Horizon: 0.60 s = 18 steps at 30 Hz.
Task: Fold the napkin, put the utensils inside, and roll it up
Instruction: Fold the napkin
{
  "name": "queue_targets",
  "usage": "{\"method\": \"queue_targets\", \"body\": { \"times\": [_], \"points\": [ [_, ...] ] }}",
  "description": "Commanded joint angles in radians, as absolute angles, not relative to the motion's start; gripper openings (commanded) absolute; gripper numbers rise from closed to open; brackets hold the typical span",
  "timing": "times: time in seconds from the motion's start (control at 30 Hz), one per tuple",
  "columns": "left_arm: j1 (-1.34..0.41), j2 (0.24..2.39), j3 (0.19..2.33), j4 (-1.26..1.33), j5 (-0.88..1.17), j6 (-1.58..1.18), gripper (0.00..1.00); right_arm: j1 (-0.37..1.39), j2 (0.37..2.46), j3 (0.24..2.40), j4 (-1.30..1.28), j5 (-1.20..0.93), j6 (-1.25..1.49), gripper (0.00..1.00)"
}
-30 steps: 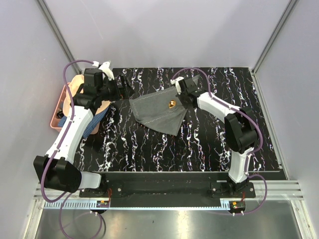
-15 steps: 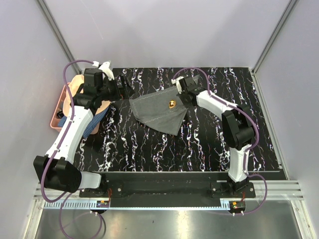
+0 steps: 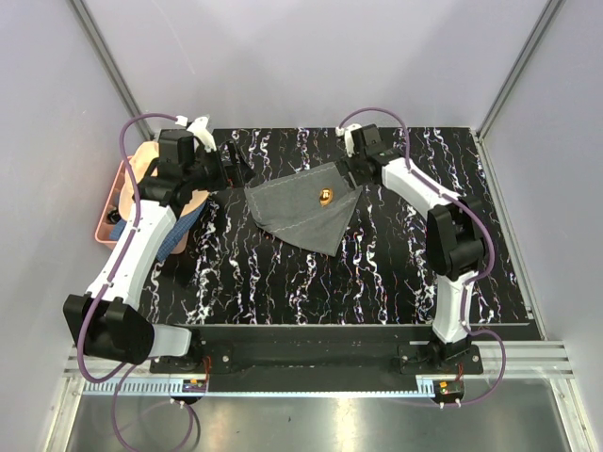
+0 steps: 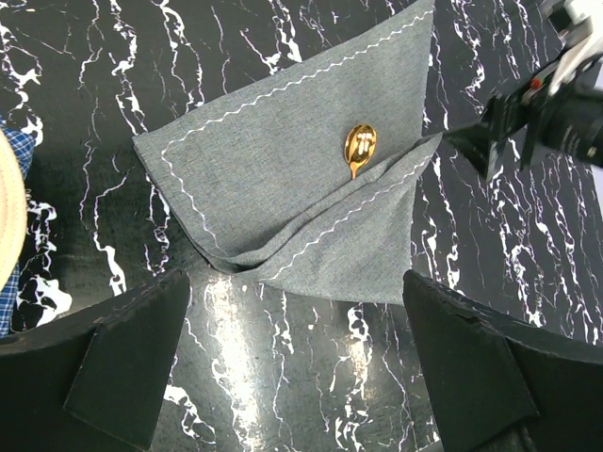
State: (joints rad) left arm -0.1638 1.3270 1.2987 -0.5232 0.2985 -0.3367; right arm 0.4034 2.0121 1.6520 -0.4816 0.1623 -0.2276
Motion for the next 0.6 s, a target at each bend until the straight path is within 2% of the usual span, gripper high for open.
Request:
{"method": "queue_targets", "body": {
  "times": [0.0, 0.1, 0.4, 0.57],
  "points": [
    [-0.166, 1.328, 1.29, -0.485, 0.334, -0.334, 0.99, 0.376, 1.947, 1.661, -0.483, 0.059, -0.192, 0.84],
    [-0.167, 1.331, 1.29, -0.483, 0.339, -0.337, 0.99, 0.377, 1.937, 1.608, -0.483, 0.003, -0.152, 0.82],
    [-0.173, 1.347, 1.289, -0.485, 0.344, -0.341, 0.99, 0.377, 1.842, 1.41, -0.379, -0.446, 0.144, 0.78],
    [-0.175, 1.353, 1.289, -0.485, 0.345, -0.341, 0.99, 0.377, 1.879, 1.387, -0.301, -0.534, 0.195, 0.78]
  ]
}}
